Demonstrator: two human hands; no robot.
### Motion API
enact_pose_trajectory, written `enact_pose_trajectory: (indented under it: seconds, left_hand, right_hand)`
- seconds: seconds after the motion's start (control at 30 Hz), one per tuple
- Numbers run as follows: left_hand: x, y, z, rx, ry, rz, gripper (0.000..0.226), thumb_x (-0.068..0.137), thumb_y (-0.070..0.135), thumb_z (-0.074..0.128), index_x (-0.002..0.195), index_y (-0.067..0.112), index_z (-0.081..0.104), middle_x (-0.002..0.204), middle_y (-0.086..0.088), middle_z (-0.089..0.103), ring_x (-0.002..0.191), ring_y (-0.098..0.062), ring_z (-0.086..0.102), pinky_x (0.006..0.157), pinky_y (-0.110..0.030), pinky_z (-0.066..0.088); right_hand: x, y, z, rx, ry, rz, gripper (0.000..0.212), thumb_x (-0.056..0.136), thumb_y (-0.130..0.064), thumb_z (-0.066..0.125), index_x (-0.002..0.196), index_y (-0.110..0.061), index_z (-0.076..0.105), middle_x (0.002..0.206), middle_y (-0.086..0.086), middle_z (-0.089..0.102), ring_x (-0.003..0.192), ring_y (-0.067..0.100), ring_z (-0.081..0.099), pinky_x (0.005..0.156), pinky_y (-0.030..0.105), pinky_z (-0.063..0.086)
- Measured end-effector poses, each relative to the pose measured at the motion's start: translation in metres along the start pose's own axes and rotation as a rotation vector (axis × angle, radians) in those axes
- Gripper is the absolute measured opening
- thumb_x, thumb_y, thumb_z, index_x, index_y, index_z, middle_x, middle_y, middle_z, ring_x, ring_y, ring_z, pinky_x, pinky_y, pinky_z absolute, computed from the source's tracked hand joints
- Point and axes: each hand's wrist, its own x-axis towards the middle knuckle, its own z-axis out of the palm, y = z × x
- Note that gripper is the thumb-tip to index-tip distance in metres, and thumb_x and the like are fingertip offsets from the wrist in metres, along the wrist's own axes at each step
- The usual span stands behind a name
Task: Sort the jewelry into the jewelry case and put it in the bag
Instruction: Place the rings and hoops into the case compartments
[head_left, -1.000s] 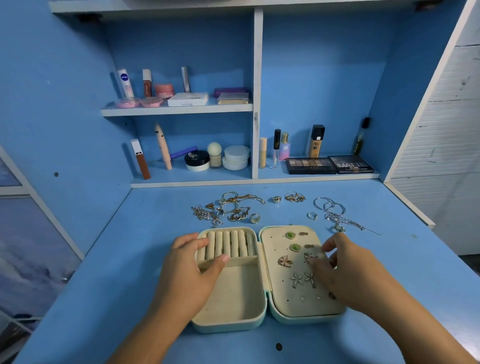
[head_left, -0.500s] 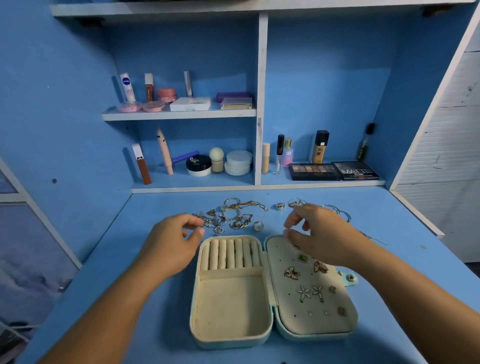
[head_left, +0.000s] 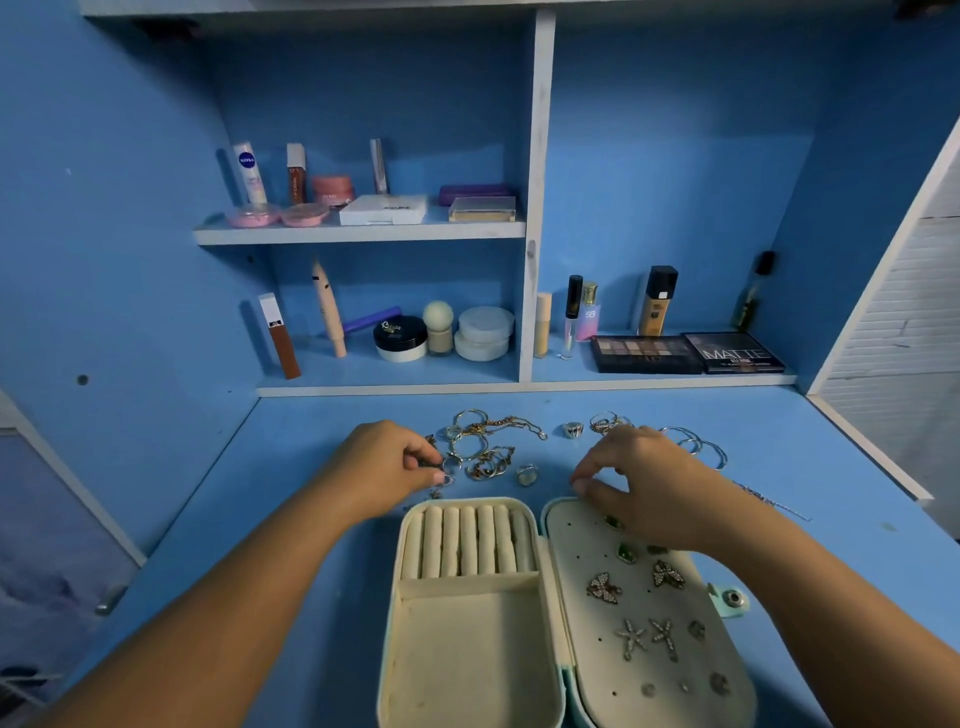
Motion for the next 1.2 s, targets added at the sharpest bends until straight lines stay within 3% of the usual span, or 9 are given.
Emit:
enact_pose_trajectory:
  seconds: [0.13, 0.3, 0.37, 0.5, 0.63, 0.73, 0.9, 1.1, 1.2]
  left_hand:
    - [-0.002, -0.002, 0.003, 0.017, 0.033, 0.063, 0.016, 0.084, 0.028, 0.073, 0.099, 0.030, 0.076, 0.087, 0.011, 0.062, 0.082, -0.004, 0.059, 0.076, -0.025, 0.051]
    - [-0.001, -0.009, 0.004, 0.077, 0.006, 0.134, 0.020, 0.092, 0.031, 0.062, 0.110, 0.033, 0.072, 0.088, 0.011, 0.051, 0.080, -0.003, 0.051, 0.071, -0.021, 0.041]
    - [-0.001, -0.010, 0.003, 0.089, -0.012, 0.150, 0.023, 0.088, 0.034, 0.067, 0.111, 0.035, 0.071, 0.089, 0.010, 0.052, 0.087, -0.006, 0.052, 0.079, -0.027, 0.046]
    - [0.000, -0.010, 0.004, 0.116, 0.011, 0.154, 0.012, 0.084, 0.037, 0.070, 0.096, 0.036, 0.071, 0.091, 0.011, 0.053, 0.097, -0.010, 0.046, 0.086, -0.031, 0.044]
    - [0.001, -0.012, 0.003, -0.041, -0.006, 0.125, 0.015, 0.088, 0.024, 0.068, 0.079, 0.034, 0.061, 0.089, 0.009, 0.057, 0.088, -0.010, 0.052, 0.080, -0.024, 0.042]
    - [0.001, -0.012, -0.007, -0.251, 0.040, 0.058, 0.017, 0.094, 0.016, 0.060, 0.082, 0.028, 0.060, 0.086, 0.008, 0.065, 0.081, -0.007, 0.059, 0.074, -0.021, 0.044]
    - [-0.001, -0.013, -0.011, -0.424, 0.082, -0.016, 0.013, 0.097, 0.014, 0.054, 0.088, 0.021, 0.060, 0.084, 0.004, 0.070, 0.084, -0.011, 0.065, 0.083, -0.028, 0.050]
    - [-0.001, -0.014, -0.006, -0.068, 0.047, -0.003, 0.014, 0.092, 0.027, 0.062, 0.079, 0.022, 0.065, 0.074, 0.005, 0.064, 0.065, -0.009, 0.056, 0.060, -0.023, 0.044]
    - [0.001, -0.006, -0.006, -0.033, 0.090, 0.048, 0.009, 0.089, 0.025, 0.065, 0.080, 0.024, 0.066, 0.076, 0.005, 0.063, 0.062, -0.007, 0.053, 0.062, -0.025, 0.046]
  right_hand:
    - [-0.004, -0.009, 0.002, 0.026, -0.002, -0.044, 0.017, 0.093, -0.036, 0.054, 0.102, -0.036, 0.069, 0.107, -0.012, 0.055, 0.103, 0.004, 0.047, 0.084, 0.018, 0.036]
    - [-0.006, -0.011, 0.005, 0.028, 0.002, -0.038, 0.020, 0.092, -0.036, 0.053, 0.105, -0.036, 0.068, 0.109, -0.013, 0.054, 0.101, 0.003, 0.047, 0.090, 0.022, 0.041]
    - [-0.007, -0.010, 0.006, 0.026, 0.013, -0.043, 0.020, 0.092, -0.036, 0.054, 0.106, -0.036, 0.068, 0.109, -0.013, 0.054, 0.102, 0.003, 0.047, 0.091, 0.023, 0.042]
    - [-0.009, -0.007, 0.010, 0.023, 0.036, -0.068, 0.020, 0.091, -0.037, 0.056, 0.108, -0.037, 0.067, 0.107, -0.015, 0.054, 0.102, 0.004, 0.048, 0.091, 0.024, 0.043]
    - [-0.010, -0.003, 0.014, 0.040, 0.049, -0.094, 0.021, 0.091, -0.036, 0.057, 0.109, -0.036, 0.067, 0.104, -0.016, 0.054, 0.097, 0.003, 0.047, 0.088, 0.023, 0.042]
    - [-0.010, -0.002, 0.015, 0.053, 0.059, -0.111, 0.021, 0.090, -0.034, 0.058, 0.109, -0.035, 0.067, 0.104, -0.016, 0.055, 0.095, 0.001, 0.046, 0.085, 0.018, 0.040]
    - [-0.010, -0.001, 0.015, 0.069, 0.058, -0.121, 0.020, 0.090, -0.035, 0.059, 0.108, -0.034, 0.068, 0.101, -0.018, 0.053, 0.090, -0.004, 0.044, 0.081, 0.013, 0.036]
    - [-0.010, 0.001, 0.017, 0.089, 0.077, -0.123, 0.020, 0.089, -0.036, 0.060, 0.106, -0.034, 0.069, 0.099, -0.019, 0.055, 0.087, -0.006, 0.047, 0.084, 0.017, 0.042]
    - [-0.011, 0.001, 0.017, 0.098, 0.084, -0.126, 0.019, 0.088, -0.037, 0.061, 0.105, -0.034, 0.070, 0.097, -0.020, 0.054, 0.085, -0.007, 0.048, 0.083, 0.017, 0.042]
